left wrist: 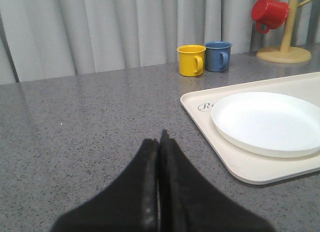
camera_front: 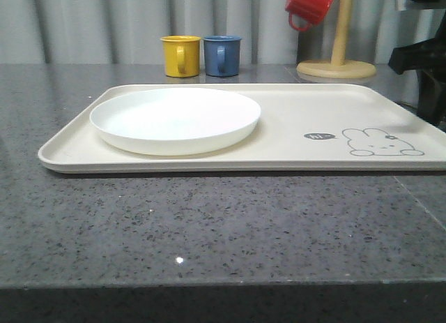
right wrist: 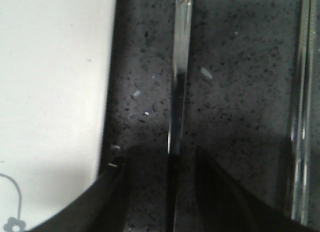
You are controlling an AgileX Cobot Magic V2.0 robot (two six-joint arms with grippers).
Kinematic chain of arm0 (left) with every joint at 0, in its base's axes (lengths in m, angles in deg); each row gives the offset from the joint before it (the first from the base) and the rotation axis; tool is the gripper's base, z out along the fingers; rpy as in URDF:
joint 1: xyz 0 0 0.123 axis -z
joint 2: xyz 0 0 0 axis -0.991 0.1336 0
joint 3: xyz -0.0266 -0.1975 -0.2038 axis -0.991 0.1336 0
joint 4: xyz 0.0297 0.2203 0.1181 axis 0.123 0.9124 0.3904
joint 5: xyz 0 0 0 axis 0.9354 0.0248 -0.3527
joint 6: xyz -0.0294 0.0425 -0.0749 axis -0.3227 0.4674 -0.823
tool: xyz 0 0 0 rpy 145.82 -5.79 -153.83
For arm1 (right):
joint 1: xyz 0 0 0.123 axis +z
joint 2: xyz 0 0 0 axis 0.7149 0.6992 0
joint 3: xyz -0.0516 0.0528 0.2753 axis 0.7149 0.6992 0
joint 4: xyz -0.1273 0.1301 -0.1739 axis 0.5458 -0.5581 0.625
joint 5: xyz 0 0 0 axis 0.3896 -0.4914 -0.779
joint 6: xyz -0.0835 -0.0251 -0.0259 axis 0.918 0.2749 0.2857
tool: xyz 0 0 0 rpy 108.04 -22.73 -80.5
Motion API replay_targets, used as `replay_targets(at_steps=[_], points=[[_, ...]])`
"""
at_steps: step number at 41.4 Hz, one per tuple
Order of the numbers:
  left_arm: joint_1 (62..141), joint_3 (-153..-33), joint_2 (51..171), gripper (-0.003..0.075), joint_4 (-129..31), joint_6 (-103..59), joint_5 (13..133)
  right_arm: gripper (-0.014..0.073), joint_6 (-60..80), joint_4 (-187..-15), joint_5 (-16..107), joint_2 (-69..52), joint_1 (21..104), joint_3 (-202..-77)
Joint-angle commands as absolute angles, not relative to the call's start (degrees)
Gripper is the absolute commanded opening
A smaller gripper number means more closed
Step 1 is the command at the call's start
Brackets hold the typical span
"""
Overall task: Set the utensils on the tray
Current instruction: 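Grasp the steel fork with the right gripper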
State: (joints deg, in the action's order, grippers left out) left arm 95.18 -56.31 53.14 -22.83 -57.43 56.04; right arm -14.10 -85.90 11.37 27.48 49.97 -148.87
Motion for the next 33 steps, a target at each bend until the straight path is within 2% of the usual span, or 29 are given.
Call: replay_targets(at_steps=[1, 6, 15, 18, 33], points=[[95.0, -57.8, 53.6, -0.0019, -23.4, -58.1, 61.2, 0.0336, -13.3, -85.6, 13.5, 25.9, 49.9, -150.7], [95.0, -57.8, 53.6, -0.0019, -23.4, -58.1, 61.2, 0.0309, -13.3, -85.6, 13.3, 25.9, 49.9, -150.7], [95.0, -57.8, 53.6, -0.0019, -23.4, -58.1, 61.2, 0.0082, -13.3, -85.6, 12.7, 25.9, 49.9, -150.7], [95.0, -57.8, 53.6, -0.0019, -23.4, -58.1, 61.2, 0.0038, -13.3, -85.6, 12.7, 25.8, 49.7, -150.7], [95.0, -57.8, 53.6, -0.0019, -23.4, -58.1, 61.2, 0.0017, -17.8, -84.8, 10.8, 18.2, 49.7, -151.7]])
